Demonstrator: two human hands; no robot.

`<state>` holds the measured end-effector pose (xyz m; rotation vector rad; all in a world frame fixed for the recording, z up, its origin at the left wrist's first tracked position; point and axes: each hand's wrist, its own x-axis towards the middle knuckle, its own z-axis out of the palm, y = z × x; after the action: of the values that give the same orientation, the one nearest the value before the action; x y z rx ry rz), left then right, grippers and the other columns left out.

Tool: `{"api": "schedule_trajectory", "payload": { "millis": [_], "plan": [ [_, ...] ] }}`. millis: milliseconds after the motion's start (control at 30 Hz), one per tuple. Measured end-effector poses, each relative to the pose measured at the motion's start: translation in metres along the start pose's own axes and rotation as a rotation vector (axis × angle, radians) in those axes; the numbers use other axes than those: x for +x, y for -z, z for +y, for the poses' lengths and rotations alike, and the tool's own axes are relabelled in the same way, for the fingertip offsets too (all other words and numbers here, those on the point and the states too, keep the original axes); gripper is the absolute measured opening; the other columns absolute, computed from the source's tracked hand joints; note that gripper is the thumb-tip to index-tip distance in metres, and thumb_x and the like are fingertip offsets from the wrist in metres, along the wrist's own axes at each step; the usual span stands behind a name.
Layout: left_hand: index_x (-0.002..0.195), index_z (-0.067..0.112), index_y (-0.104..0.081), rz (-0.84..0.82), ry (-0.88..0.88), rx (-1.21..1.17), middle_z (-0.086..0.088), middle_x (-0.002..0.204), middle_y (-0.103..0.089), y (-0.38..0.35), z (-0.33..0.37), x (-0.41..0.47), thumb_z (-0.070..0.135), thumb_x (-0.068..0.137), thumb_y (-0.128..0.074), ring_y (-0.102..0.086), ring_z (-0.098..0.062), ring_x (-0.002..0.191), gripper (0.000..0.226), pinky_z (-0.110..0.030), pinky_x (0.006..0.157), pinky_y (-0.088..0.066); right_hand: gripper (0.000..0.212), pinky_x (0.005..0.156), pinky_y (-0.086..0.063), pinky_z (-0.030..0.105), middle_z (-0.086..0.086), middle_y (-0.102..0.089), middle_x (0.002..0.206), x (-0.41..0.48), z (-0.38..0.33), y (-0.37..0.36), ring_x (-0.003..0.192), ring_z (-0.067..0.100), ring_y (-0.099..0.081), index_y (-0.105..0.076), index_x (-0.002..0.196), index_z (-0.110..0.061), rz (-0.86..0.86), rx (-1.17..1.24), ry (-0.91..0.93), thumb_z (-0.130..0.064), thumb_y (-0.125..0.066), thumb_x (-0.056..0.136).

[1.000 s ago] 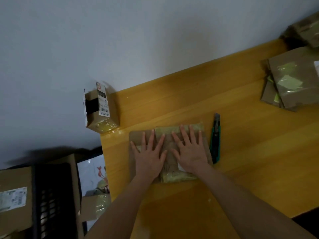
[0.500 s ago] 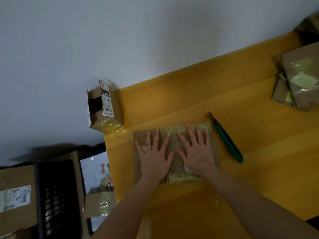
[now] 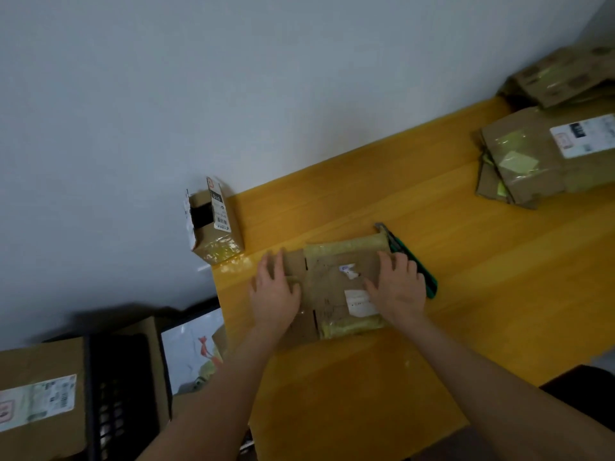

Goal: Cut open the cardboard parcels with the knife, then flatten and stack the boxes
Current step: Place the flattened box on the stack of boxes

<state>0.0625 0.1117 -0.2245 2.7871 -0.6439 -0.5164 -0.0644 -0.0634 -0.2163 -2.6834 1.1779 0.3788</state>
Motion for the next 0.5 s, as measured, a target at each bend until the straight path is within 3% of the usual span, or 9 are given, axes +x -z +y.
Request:
{"api": "schedule_trajectory", "payload": {
  "millis": [67, 167, 267, 367, 433, 500],
  "plan": [
    [0.155, 0.022, -0.003, -0.048, 0.092, -0.089, -0.008, 0.161, -0.001, 0.006, -0.006, -0.010, 0.037, 0.095, -0.054, -0.026, -0.033, 0.143, 0.080, -0.049, 0.112, -0.033, 0.080, 0.103, -0.036, 0.040, 0.010, -0.036, 0.144, -0.015, 0.008, 0.003, 0.131, 0.029, -0.036, -0.024, 0.147, -0.017, -0.031, 0.045, -0.147, -0.064, -0.051, 0.087],
    [0.155, 0.019, -0.005, -0.141, 0.175, -0.213, -0.013, 0.159, -0.008, 0.010, -0.007, -0.020, 0.030, 0.096, -0.054, -0.046, -0.033, 0.129, 0.077, -0.040, 0.097, -0.046, 0.090, 0.104, -0.036, 0.044, 0.014, -0.040, 0.145, -0.021, 0.012, 0.005, 0.134, 0.034, -0.034, -0.028, 0.145, -0.010, -0.199, 0.312, -0.344, -0.068, -0.056, 0.082],
    [0.154, 0.017, -0.010, -0.198, 0.191, -0.284, -0.015, 0.157, -0.016, 0.006, -0.004, -0.020, 0.031, 0.097, -0.054, -0.041, -0.036, 0.132, 0.074, -0.045, 0.103, -0.044, 0.071, 0.095, -0.047, 0.043, 0.012, -0.054, 0.131, -0.021, 0.008, 0.008, 0.122, 0.032, -0.050, -0.045, 0.134, -0.009, -0.229, 0.533, -0.362, -0.056, -0.063, 0.084],
    [0.154, 0.016, -0.012, -0.195, 0.259, -0.357, -0.015, 0.156, -0.019, 0.013, 0.002, -0.014, 0.034, 0.098, -0.051, -0.041, -0.038, 0.131, 0.071, -0.047, 0.103, -0.043, 0.045, 0.084, -0.050, 0.039, 0.010, -0.062, 0.114, -0.019, 0.012, 0.023, 0.099, 0.027, -0.059, -0.055, 0.129, -0.008, -0.177, 0.817, -0.388, -0.038, -0.056, 0.096],
    [0.154, 0.015, -0.012, -0.182, 0.317, -0.404, -0.016, 0.154, -0.021, 0.021, 0.008, -0.008, 0.036, 0.098, -0.050, -0.040, -0.038, 0.131, 0.070, -0.046, 0.102, -0.041, 0.028, 0.071, -0.044, 0.034, 0.007, -0.061, 0.088, -0.016, 0.022, 0.038, 0.075, 0.021, -0.055, -0.064, 0.105, -0.008, -0.140, 0.846, -0.342, -0.031, -0.049, 0.100],
    [0.152, 0.011, -0.015, -0.145, 0.322, -0.435, -0.018, 0.151, -0.025, 0.033, 0.023, -0.002, 0.036, 0.098, -0.050, -0.042, -0.039, 0.129, 0.068, -0.045, 0.103, -0.039, 0.026, 0.070, -0.040, 0.031, 0.009, -0.061, 0.092, -0.011, 0.032, 0.054, 0.082, 0.024, -0.057, -0.064, 0.103, -0.006, -0.090, 0.885, -0.322, -0.027, -0.048, 0.101]
  ]
}}
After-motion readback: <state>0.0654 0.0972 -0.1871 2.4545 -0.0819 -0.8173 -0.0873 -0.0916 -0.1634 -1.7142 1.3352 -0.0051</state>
